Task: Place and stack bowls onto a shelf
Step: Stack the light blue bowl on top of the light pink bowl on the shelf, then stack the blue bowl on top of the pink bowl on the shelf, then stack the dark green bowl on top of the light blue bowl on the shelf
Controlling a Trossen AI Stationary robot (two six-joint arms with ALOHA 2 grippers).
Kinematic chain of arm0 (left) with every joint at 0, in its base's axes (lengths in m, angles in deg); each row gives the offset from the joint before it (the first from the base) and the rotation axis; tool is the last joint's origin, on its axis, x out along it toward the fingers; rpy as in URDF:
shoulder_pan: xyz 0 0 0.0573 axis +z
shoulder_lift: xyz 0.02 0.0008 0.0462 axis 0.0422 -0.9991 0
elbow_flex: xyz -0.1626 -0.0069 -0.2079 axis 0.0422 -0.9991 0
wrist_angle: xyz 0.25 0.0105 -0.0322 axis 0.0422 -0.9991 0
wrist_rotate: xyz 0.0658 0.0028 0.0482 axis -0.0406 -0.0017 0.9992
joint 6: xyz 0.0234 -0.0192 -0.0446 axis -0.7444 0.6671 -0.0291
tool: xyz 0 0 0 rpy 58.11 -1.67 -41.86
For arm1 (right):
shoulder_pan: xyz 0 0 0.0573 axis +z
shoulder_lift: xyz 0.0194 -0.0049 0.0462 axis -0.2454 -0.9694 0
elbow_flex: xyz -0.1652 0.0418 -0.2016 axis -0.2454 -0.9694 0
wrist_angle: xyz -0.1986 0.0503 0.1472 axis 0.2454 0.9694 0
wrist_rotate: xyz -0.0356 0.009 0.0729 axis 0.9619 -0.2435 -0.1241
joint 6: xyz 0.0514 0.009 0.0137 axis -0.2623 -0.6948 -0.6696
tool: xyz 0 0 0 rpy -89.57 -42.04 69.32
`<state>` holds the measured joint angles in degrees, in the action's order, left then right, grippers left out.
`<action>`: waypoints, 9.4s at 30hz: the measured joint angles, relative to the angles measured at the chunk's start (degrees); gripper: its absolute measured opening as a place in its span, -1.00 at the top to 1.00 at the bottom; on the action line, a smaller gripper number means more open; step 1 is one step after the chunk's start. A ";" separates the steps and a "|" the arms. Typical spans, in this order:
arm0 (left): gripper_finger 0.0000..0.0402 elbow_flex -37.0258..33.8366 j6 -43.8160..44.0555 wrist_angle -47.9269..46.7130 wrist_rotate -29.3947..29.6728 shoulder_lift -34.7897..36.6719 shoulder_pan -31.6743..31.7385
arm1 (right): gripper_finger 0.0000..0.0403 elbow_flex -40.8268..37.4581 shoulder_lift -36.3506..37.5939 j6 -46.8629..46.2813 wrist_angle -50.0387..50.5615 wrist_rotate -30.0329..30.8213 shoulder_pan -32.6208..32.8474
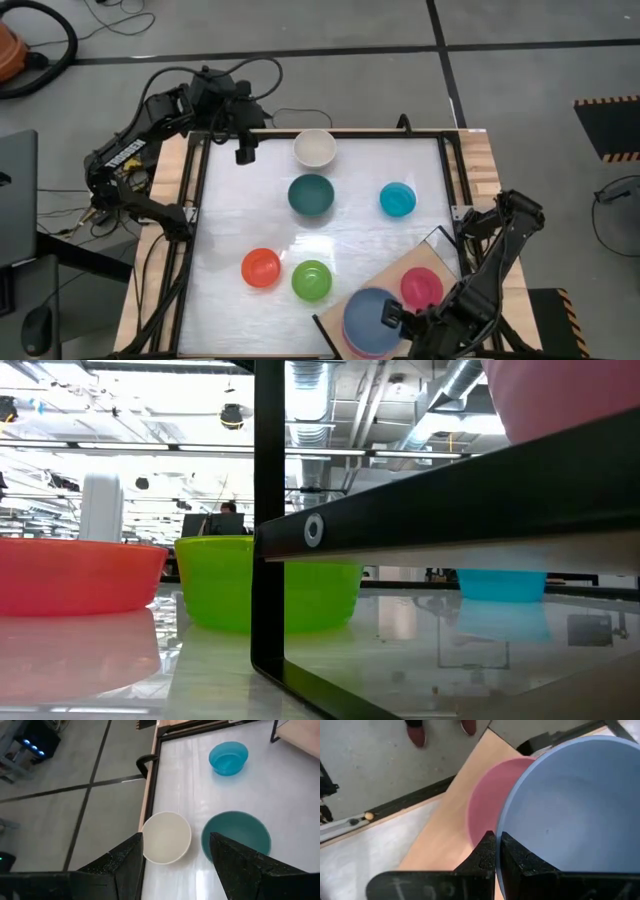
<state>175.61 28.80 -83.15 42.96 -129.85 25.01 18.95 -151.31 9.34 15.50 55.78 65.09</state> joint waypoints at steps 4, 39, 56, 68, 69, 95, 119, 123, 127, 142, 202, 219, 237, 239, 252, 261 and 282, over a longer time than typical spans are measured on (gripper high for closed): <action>-0.07 0.00 0.37 -0.77 0.08 0.00 0.01 | 0.86 -0.16 -2.02 0.12 -0.70 2.19 0.79; -0.07 -0.02 1.86 0.32 0.22 0.00 0.01 | 0.86 -4.40 -2.45 -1.58 -7.81 3.72 3.55; -0.07 -0.02 3.01 0.37 0.16 0.00 -0.01 | 0.57 -4.38 -2.25 -3.96 -7.32 7.17 5.39; -0.07 -0.02 3.31 0.33 0.16 0.00 -0.01 | 0.56 -4.29 0.50 -12.51 -5.20 12.19 6.52; -0.07 -0.02 2.97 0.33 0.15 0.00 -0.01 | 0.58 -4.29 0.87 -13.91 -5.07 12.52 6.51; -0.07 -0.02 1.42 0.04 0.15 0.00 -0.01 | 0.83 -9.34 0.96 -23.10 -10.04 6.61 3.92; -0.07 -0.02 2.50 0.26 0.17 0.02 -0.01 | 0.86 -5.33 -0.87 -24.13 -0.98 9.27 4.95; -0.07 -0.02 2.13 0.24 0.15 0.02 -0.01 | 0.86 2.13 -0.83 -24.56 13.95 17.99 3.21; -0.07 -0.02 1.97 0.21 0.15 0.02 -0.01 | 0.83 9.20 -0.66 -31.93 27.14 29.14 -1.09; -0.07 -0.02 2.40 -4.69 0.17 0.02 -0.01 | 0.82 3.09 17.41 -40.70 26.40 27.61 -34.48; -0.07 -0.02 7.28 -7.26 0.87 0.02 0.06 | 0.89 -39.65 21.60 -37.10 -12.02 -1.07 -57.38; -0.07 -0.02 5.96 -7.86 0.85 0.02 0.06 | 0.89 -25.60 34.30 -50.47 -6.78 -13.15 -16.12; -0.07 -0.02 5.97 -6.65 0.85 0.02 0.06 | 0.89 -25.60 15.65 -69.93 0.28 -0.58 4.35; -0.07 -0.02 6.02 -6.73 0.85 0.02 0.06 | 0.89 -25.62 13.81 -69.71 0.26 -0.63 4.92; -0.07 -0.02 6.83 -6.59 0.84 0.02 0.06 | 0.89 -25.62 12.13 -71.89 1.29 -0.31 6.88; -0.07 -0.02 7.39 -6.58 0.85 0.02 0.06 | 0.89 -25.62 12.15 -71.15 1.22 1.14 6.18; -0.07 -0.02 7.00 -6.58 0.85 0.02 0.06 | 0.12 -25.27 12.41 -72.34 2.67 1.17 5.87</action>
<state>175.58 35.80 -89.74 43.81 -129.83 25.07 -6.32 -138.90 -63.00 18.16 56.95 70.96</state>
